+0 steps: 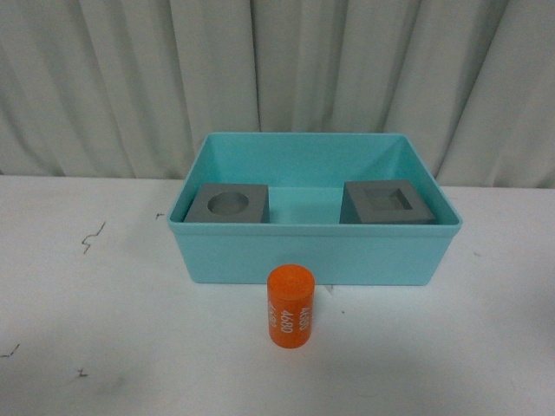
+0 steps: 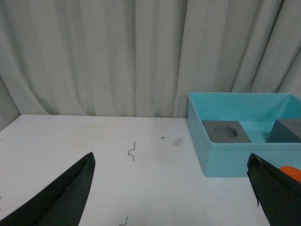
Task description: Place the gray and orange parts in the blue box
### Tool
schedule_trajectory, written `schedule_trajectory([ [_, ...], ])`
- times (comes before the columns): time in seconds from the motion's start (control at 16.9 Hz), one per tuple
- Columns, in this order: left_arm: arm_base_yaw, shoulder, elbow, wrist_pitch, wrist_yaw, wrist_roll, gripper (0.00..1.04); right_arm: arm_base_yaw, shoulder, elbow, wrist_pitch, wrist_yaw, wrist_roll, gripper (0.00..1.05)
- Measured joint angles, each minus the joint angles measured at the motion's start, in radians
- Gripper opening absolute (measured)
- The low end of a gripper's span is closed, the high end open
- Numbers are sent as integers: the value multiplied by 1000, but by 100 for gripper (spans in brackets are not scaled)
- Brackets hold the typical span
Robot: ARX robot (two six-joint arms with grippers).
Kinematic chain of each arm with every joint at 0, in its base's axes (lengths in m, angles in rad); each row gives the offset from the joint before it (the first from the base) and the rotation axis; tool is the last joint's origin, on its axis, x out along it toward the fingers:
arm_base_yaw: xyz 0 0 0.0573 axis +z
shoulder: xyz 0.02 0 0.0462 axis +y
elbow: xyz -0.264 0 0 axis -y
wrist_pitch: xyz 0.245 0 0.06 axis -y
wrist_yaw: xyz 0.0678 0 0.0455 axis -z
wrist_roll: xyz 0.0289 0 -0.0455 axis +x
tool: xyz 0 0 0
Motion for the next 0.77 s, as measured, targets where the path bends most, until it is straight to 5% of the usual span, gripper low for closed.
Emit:
schedule_trajectory([
  [0.42,0,0,0,0,0,0,98,201,875,667,-367,-147,249,98],
  [0.77,0,0,0,0,0,0,98,357,1098,722,-517,-227,199,98],
])
